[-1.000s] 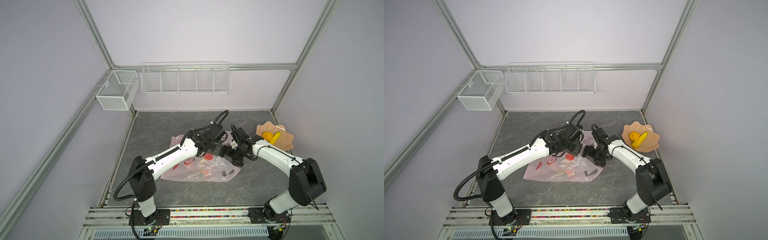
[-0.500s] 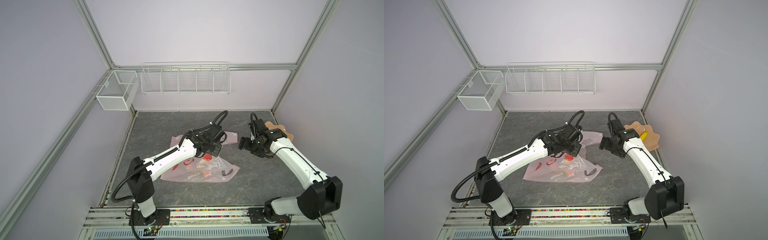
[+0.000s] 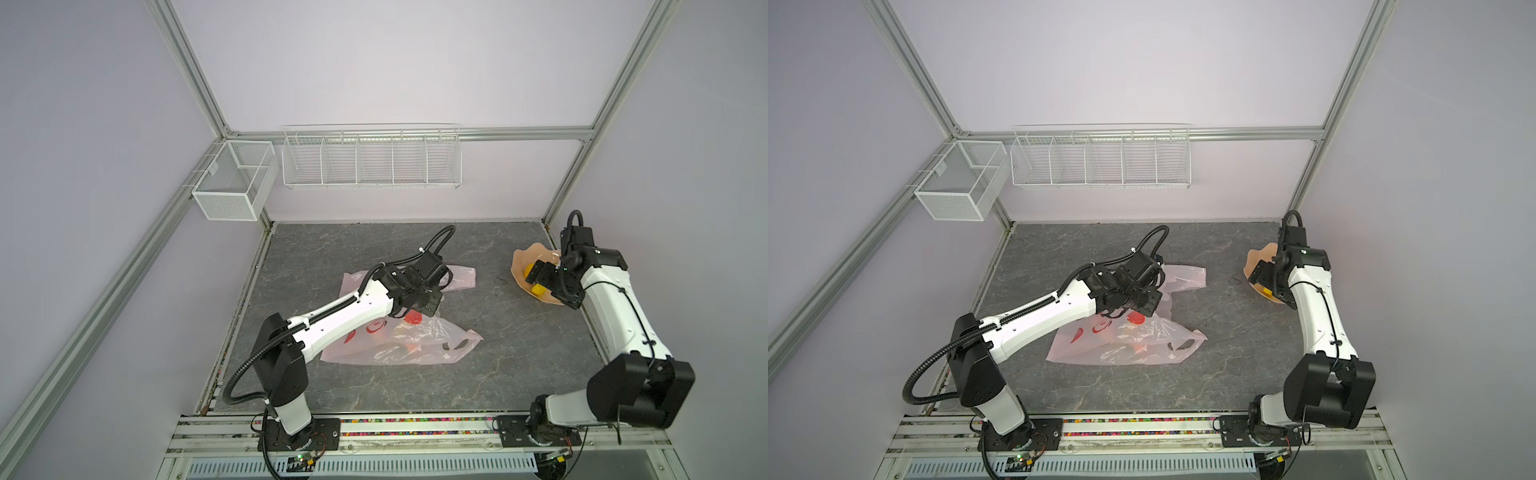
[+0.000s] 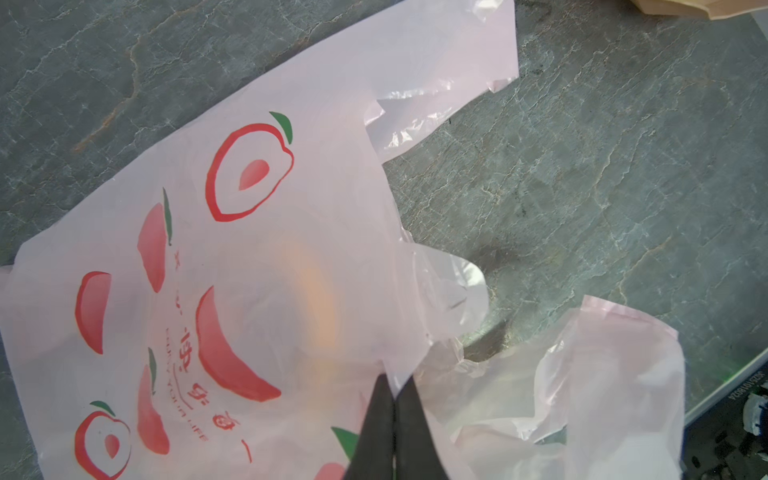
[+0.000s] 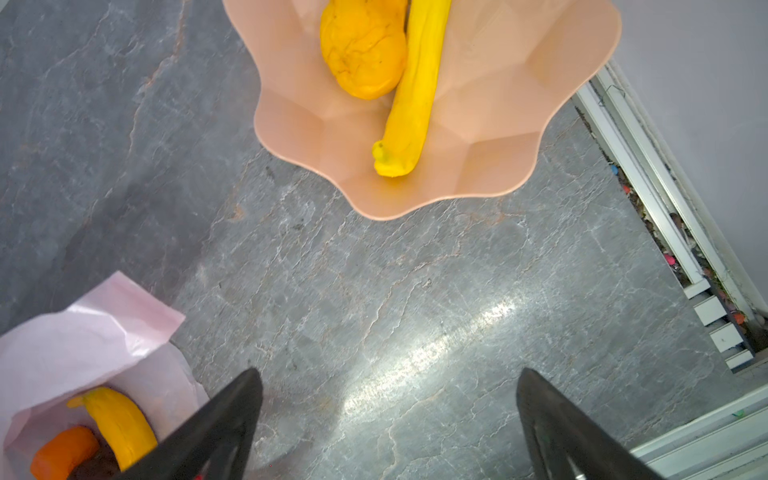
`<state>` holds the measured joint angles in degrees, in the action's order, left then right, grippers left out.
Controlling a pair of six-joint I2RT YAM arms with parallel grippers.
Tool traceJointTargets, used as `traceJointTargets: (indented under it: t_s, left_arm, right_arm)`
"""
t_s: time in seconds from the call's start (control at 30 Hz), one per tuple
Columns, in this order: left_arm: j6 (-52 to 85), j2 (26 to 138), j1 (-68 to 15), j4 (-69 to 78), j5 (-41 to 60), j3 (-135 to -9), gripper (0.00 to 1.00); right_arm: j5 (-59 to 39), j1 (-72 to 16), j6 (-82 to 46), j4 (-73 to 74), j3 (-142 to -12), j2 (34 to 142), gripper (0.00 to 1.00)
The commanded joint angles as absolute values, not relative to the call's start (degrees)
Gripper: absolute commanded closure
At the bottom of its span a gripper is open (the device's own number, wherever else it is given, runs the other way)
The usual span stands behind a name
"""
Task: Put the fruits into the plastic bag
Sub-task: 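Withdraw the right gripper from the bag back over the fruit bowl, then lower the right gripper and grasp the second yellow banana in the bowl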
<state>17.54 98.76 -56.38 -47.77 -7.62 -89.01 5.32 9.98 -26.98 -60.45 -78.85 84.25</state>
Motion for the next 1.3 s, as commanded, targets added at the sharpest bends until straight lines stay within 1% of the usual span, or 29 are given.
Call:
traceJointTargets:
  t_s: [0.0, 0.17, 0.37, 0.47, 0.6, 0.73, 0.9, 1.07, 1.27]
  left_arm:
    - [17.93, 97.19, -56.6, -46.85, -7.65, -88.51, 1.0]
    - [17.84, 97.29, -56.6, -46.75, -7.63, -88.58, 1.0]
    - [17.84, 97.18, -56.6, -47.16, -7.75, -88.42, 1.0]
    - [17.94, 97.03, -56.61, -47.37, -7.92, -88.34, 1.0]
    - [17.93, 97.23, -56.6, -47.72, -8.07, -88.42, 1.0]
    - [18.02, 97.49, -56.6, -47.86, -8.17, -88.68, 1.0]
    - [18.37, 97.69, -56.61, -47.99, -8.17, -89.03, 1.0]
    - [18.25, 98.07, -56.61, -48.66, -8.26, -89.76, 1.0]
    - [18.28, 98.28, -56.6, -49.03, -8.34, -90.27, 1.0]
  right_arm:
    - [0.76, 13.33, -25.58, -59.05, -81.3, 88.95, 0.02]
    - [-2.7, 16.76, -25.66, -58.63, -85.87, 98.37, 0.12]
    - [-3.79, 18.09, -25.31, -59.65, -92.53, 108.52, 0.28]
    - [-4.04, 18.18, -25.31, -59.75, -94.74, 112.11, 0.34]
    - [-3.78, 18.17, -25.19, -60.13, -96.84, 116.08, 0.39]
    - [-2.65, 18.17, -24.46, -61.11, -97.91, 119.21, 0.48]
    - [-1.08, 18.18, -23.66, -61.16, -98.03, 121.51, 0.51]
    - [-0.44, 18.18, -23.26, -61.65, -100.07, 123.65, 0.58]
    - [-1.16, 18.18, -22.26, -62.62, -101.1, 124.03, 0.75]
